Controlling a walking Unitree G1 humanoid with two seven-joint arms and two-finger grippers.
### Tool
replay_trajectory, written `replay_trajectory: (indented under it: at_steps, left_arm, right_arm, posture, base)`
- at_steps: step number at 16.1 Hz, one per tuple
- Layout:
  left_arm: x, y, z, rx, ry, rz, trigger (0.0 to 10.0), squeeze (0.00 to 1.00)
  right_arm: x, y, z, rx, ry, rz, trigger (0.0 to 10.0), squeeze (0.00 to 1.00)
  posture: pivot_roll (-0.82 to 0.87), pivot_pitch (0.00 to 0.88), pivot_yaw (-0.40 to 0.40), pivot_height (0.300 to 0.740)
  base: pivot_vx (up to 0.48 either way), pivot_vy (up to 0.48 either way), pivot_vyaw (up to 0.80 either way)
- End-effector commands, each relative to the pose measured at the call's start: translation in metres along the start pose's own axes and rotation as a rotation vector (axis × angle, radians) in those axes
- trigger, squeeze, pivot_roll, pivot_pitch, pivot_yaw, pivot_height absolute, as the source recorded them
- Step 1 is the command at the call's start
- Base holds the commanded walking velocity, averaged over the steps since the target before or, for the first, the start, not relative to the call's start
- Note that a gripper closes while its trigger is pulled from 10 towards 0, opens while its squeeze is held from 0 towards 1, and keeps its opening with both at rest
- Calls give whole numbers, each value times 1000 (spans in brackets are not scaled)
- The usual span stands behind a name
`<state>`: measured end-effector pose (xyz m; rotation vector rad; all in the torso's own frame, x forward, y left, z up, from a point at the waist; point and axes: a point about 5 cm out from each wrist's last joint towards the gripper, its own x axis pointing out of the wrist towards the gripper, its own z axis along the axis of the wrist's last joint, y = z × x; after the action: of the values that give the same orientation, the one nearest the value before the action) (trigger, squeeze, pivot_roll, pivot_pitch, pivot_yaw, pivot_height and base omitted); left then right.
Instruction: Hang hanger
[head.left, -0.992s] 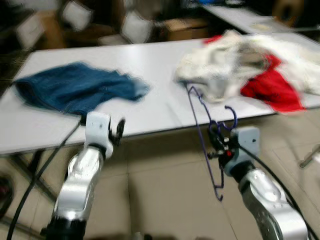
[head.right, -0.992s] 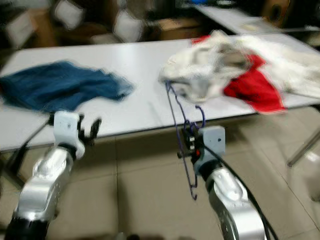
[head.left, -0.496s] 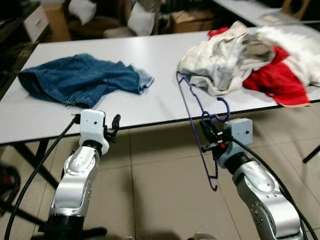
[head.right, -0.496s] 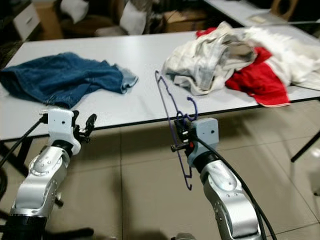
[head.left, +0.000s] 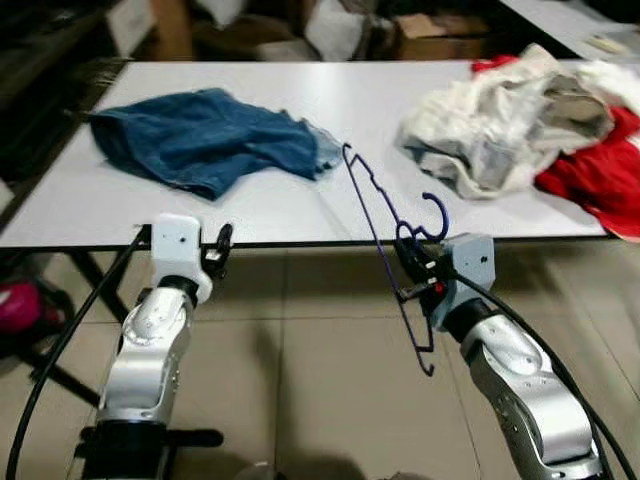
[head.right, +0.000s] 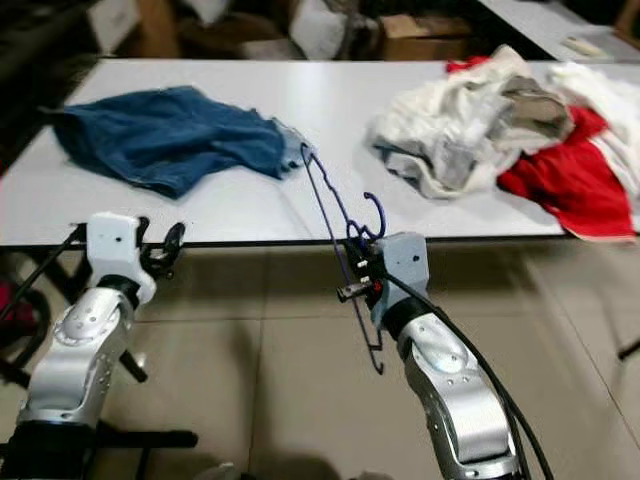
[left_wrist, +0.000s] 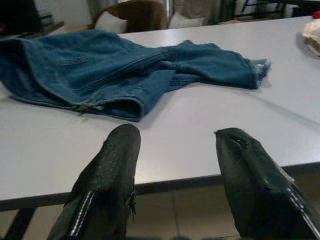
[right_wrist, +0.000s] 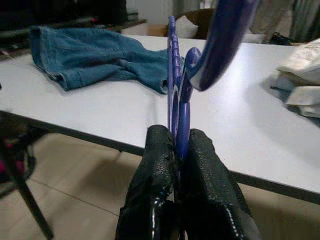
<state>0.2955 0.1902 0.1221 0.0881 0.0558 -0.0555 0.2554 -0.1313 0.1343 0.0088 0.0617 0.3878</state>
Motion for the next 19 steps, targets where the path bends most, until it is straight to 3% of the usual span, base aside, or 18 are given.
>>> replay_trajectory:
  at_steps: [1, 3, 6, 12, 19]
  left_arm:
    - [2, -1, 1, -9, -2, -6, 10000, 341]
    - [1, -5, 1, -13, 6, -25, 10000, 341]
    - [-5, -7, -4, -43, 23, -46, 10000, 345]
    - [-14, -8, -10, -67, 38, -33, 10000, 337]
    - [-12, -6, -7, -61, 33, -25, 10000, 337]
  right_arm:
    - [-2, -5, 3, 6, -13, -22, 10000, 0]
    - [1, -6, 1, 42, -3, -18, 10000, 0]
    - [0, 0, 1, -27, 7, 2, 10000, 0]
    - [-3, 0, 0, 2, 6, 22, 10000, 0]
    - [0, -1, -1, 11, 5, 14, 10000, 0]
  posture:
    - [-120, 0, 31, 740]
    - [-118, 0, 31, 740]
    - [-131, 0, 27, 740]
    - [-115, 0, 2, 740]
    - [-109, 0, -1, 740]
  base:
    - [289, 0, 0]
    - [300, 0, 0]
    - [304, 0, 0]
    - [319, 0, 239]
    - [324, 0, 0]
